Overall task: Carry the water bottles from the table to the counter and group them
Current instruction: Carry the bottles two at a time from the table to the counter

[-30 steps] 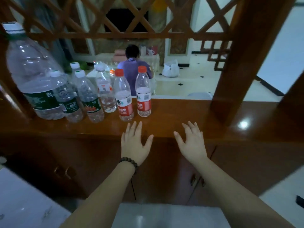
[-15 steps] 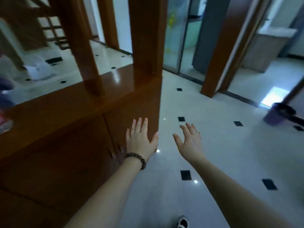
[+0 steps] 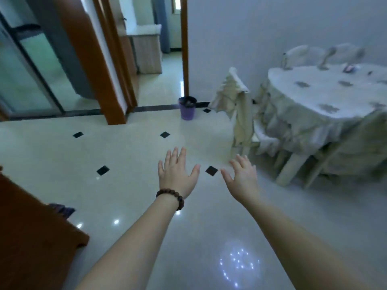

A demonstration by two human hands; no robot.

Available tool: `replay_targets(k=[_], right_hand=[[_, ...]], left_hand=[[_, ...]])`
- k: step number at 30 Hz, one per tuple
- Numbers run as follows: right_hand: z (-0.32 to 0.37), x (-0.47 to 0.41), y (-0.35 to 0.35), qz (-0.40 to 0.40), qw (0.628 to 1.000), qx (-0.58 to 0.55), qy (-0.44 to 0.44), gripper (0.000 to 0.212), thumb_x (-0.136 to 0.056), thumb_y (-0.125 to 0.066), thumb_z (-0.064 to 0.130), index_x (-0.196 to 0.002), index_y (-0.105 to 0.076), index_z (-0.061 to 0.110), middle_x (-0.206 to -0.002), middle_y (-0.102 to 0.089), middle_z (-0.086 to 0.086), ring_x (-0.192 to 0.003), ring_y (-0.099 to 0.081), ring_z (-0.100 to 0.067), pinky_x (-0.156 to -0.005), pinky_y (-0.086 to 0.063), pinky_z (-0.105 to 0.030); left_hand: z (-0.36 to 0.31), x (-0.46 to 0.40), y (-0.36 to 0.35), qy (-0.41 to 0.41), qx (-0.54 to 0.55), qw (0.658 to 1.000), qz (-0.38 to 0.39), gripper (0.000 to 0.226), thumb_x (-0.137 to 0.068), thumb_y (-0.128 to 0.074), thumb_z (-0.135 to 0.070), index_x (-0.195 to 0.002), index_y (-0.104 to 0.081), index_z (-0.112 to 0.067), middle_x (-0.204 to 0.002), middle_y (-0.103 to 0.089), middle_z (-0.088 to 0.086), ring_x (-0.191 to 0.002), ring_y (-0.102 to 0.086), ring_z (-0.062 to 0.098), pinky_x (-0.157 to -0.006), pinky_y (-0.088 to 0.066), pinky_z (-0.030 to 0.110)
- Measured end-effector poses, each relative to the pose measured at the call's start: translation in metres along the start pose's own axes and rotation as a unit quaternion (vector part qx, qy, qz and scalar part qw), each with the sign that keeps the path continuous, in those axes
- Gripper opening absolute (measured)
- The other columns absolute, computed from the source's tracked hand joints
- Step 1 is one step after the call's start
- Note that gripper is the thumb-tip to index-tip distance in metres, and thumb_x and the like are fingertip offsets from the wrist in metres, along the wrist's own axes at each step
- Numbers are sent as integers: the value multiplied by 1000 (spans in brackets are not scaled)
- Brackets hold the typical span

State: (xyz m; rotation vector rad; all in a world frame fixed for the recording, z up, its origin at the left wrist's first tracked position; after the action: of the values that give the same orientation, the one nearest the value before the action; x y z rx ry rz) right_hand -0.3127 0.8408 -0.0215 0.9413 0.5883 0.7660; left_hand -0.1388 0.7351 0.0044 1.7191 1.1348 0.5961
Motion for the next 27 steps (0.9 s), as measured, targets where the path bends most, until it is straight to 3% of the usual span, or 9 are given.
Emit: replay_targets(k=[6,13,27], right_hand=[[-166,-22,92,-56,992,12,-113,48,-95,-48,41,-135,-49,14,-155,-30,-9,-148,-14,-23,-119,-11,-44],[-310,-12,182,-119,970,8,-213,47,-95,-49,40,-134,-50,12,-155,-31,-9,-148,-14,-23,-119,-9,-45],[-488,-33,252,-161,932,26,-325,49,-96,-45,42,-137,-47,16,-156,-29,-9,-148,-14,-22,-120,-13,-44]], left_hand=[[-180,-33,-83,-105,23,993,43,71,-93,-36,-56,-152,-12,-25,-160,-13,-1,-147,-5,17,-118,-4,44],[-348,-36,-160,-214,49,971,97,71,-92,-34,-59,-152,-11,-26,-160,-9,-4,-147,-1,13,-118,-3,45],[-549,-80,-276,-329,40,931,151,72,-92,-35,-59,-152,-12,-26,-159,-14,-2,-147,-4,15,-118,-3,43]])
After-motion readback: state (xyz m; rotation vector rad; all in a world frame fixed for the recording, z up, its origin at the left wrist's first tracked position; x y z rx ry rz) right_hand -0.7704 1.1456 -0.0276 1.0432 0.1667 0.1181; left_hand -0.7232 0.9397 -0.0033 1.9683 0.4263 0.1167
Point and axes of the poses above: each hand's wrist, its own x-axis away from the middle knuckle, its own y-axis out of the back of the hand, z = x × y, the point moved 10 cm from there along -x, towards the middle knuckle
